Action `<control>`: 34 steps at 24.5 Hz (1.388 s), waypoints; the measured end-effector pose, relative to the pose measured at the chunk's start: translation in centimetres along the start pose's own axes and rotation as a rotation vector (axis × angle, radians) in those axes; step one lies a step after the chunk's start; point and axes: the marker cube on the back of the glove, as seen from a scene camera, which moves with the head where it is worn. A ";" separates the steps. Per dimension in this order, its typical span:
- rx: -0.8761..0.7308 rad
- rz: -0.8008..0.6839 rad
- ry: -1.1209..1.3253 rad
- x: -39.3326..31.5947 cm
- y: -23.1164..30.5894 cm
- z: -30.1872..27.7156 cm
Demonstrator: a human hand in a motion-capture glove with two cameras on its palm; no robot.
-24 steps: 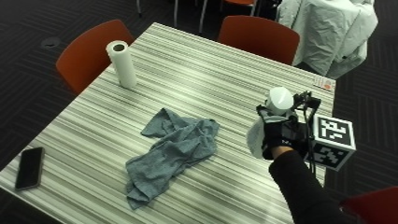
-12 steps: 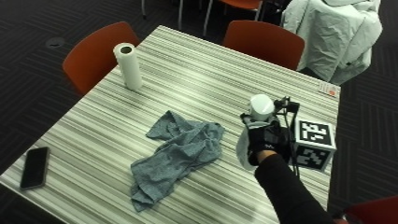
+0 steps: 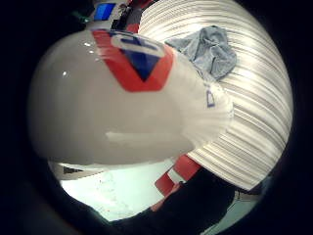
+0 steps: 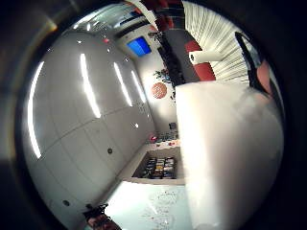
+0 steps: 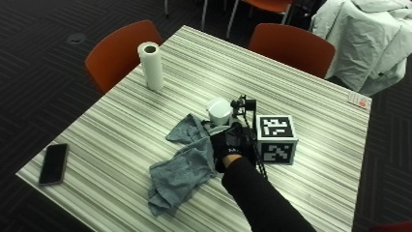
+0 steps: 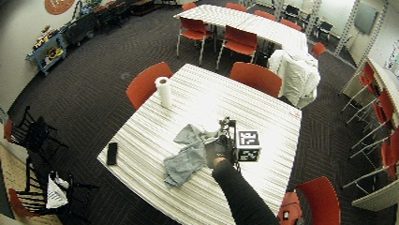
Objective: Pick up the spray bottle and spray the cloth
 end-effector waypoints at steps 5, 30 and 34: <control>0.016 0.035 0.044 0.3 -0.1 0.1; -0.135 0.721 0.766 13.7 1.1 -2.6; -0.137 0.708 0.767 13.4 1.1 -2.5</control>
